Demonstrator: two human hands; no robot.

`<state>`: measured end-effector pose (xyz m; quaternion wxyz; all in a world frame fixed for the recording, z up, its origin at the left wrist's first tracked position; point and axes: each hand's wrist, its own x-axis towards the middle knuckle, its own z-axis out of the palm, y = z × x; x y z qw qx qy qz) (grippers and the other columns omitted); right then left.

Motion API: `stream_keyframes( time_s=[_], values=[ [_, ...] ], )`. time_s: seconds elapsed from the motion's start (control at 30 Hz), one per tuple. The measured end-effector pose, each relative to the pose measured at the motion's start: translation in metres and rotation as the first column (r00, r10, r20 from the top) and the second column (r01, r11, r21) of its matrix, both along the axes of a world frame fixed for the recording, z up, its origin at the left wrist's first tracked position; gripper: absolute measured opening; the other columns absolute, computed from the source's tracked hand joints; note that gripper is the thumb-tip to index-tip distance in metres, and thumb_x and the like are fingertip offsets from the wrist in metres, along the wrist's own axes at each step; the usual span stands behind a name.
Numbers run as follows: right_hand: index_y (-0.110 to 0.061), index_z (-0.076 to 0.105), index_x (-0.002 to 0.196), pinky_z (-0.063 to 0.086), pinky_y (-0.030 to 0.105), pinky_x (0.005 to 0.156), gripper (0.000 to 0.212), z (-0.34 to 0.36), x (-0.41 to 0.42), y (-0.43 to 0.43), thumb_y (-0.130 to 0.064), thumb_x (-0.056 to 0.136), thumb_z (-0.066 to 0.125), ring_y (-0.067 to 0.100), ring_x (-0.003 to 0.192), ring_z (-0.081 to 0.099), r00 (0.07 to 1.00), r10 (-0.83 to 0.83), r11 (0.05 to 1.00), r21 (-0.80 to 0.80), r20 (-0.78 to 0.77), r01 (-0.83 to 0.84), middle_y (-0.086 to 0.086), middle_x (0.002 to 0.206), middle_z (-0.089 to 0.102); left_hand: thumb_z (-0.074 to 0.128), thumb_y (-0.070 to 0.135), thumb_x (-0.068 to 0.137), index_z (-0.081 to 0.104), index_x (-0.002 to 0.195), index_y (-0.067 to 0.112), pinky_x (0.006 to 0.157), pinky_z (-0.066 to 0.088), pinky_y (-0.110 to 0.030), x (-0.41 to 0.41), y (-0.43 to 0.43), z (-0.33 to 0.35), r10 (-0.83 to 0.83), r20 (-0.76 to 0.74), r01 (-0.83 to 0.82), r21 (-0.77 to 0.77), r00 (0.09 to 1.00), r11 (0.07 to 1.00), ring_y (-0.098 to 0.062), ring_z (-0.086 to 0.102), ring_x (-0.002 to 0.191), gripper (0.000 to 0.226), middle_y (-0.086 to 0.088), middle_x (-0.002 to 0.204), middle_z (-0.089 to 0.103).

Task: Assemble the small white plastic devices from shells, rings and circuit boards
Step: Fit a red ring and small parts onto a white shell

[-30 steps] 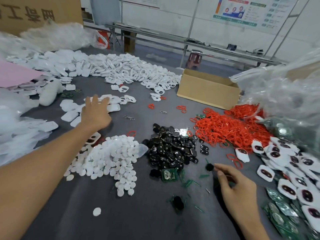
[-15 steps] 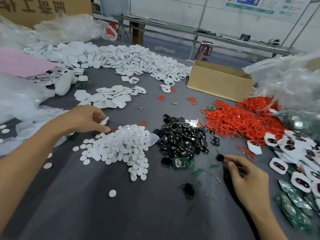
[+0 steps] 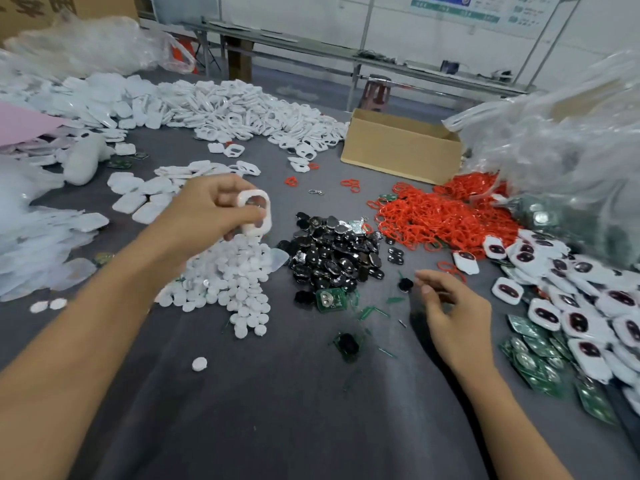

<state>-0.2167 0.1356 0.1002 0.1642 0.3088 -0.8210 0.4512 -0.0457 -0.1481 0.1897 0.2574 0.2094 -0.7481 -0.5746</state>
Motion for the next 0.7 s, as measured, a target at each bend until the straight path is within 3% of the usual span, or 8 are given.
stream_keyframes(
  time_s=[0.07, 0.23, 0.37, 0.47, 0.53, 0.6, 0.7],
  values=[
    [-0.02, 0.071, 0.101, 0.043, 0.006, 0.077, 0.029, 0.001, 0.001, 0.0, 0.002, 0.085, 0.061, 0.0, 0.08, 0.063, 1.0, 0.002, 1.0, 0.013, -0.013, -0.002, -0.017, 0.089, 0.067, 0.07, 0.011, 0.085, 0.076, 0.076, 0.026, 0.049, 0.043, -0.014, -0.018, 0.037, -0.001, -0.153, -0.036, 0.156, 0.086, 0.988, 0.984, -0.001, 0.051, 0.056, 0.019, 0.007, 0.062, 0.061],
    [-0.014, 0.07, 0.106, 0.051, 0.038, 0.086, 0.03, 0.006, -0.007, 0.004, 0.003, 0.083, 0.061, 0.024, 0.088, 0.065, 0.994, -0.112, 0.992, 0.064, -0.015, 0.113, -0.001, 0.099, 0.07, 0.064, 0.009, 0.091, 0.075, 0.083, 0.009, 0.062, 0.057, -0.024, -0.062, 0.11, -0.033, -0.278, -0.115, 0.3, 0.445, 0.954, 0.844, -0.005, 0.057, 0.059, 0.014, 0.002, 0.069, 0.057],
    [-0.008, 0.066, 0.111, 0.048, 0.039, 0.088, 0.03, 0.009, -0.035, 0.024, -0.001, 0.082, 0.061, 0.032, 0.097, 0.062, 0.955, -0.297, 0.933, 0.209, -0.014, 0.294, 0.012, 0.102, 0.07, 0.065, 0.011, 0.091, 0.071, 0.095, -0.002, 0.058, 0.056, -0.024, -0.077, 0.145, -0.059, -0.3, -0.126, 0.317, 0.566, 0.946, 0.761, -0.009, 0.059, 0.061, 0.015, -0.009, 0.078, 0.059],
    [-0.006, 0.069, 0.106, 0.045, 0.041, 0.088, 0.023, 0.003, -0.045, 0.025, -0.008, 0.084, 0.064, 0.034, 0.098, 0.059, 0.959, -0.281, 0.892, 0.363, -0.021, 0.269, 0.015, 0.101, 0.069, 0.068, 0.011, 0.09, 0.068, 0.105, 0.009, 0.045, 0.049, -0.023, -0.079, 0.151, -0.072, -0.261, -0.115, 0.282, 0.504, 0.959, 0.817, -0.011, 0.057, 0.056, 0.016, 0.0, 0.073, 0.066],
    [-0.006, 0.071, 0.093, 0.044, 0.039, 0.083, 0.012, 0.0, -0.046, 0.023, -0.009, 0.084, 0.064, 0.035, 0.092, 0.057, 0.958, -0.283, 0.887, 0.37, -0.036, 0.276, 0.015, 0.093, 0.068, 0.071, 0.013, 0.088, 0.062, 0.112, 0.019, 0.04, 0.044, -0.025, -0.08, 0.153, -0.078, -0.251, -0.093, 0.267, 0.39, 0.963, 0.881, -0.014, 0.054, 0.05, 0.026, 0.004, 0.069, 0.067],
    [-0.006, 0.067, 0.084, 0.04, 0.037, 0.077, 0.005, 0.0, -0.047, 0.022, -0.01, 0.083, 0.066, 0.034, 0.088, 0.056, 0.953, -0.302, 0.893, 0.337, -0.039, 0.297, 0.013, 0.086, 0.065, 0.071, 0.013, 0.087, 0.066, 0.102, 0.025, 0.039, 0.042, -0.025, -0.081, 0.154, -0.08, -0.243, -0.11, 0.265, 0.302, 0.964, 0.916, -0.013, 0.053, 0.049, 0.02, 0.003, 0.072, 0.068],
    [-0.006, 0.056, 0.09, 0.035, 0.036, 0.072, 0.016, -0.002, -0.047, 0.022, -0.011, 0.083, 0.069, 0.032, 0.086, 0.054, 0.941, -0.338, 0.903, 0.279, -0.009, 0.327, 0.011, 0.084, 0.062, 0.069, 0.011, 0.087, 0.073, 0.087, 0.024, 0.039, 0.042, -0.023, -0.081, 0.156, -0.08, -0.229, -0.125, 0.251, 0.198, 0.965, 0.948, -0.006, 0.053, 0.05, 0.014, 0.002, 0.078, 0.07]
  ],
)
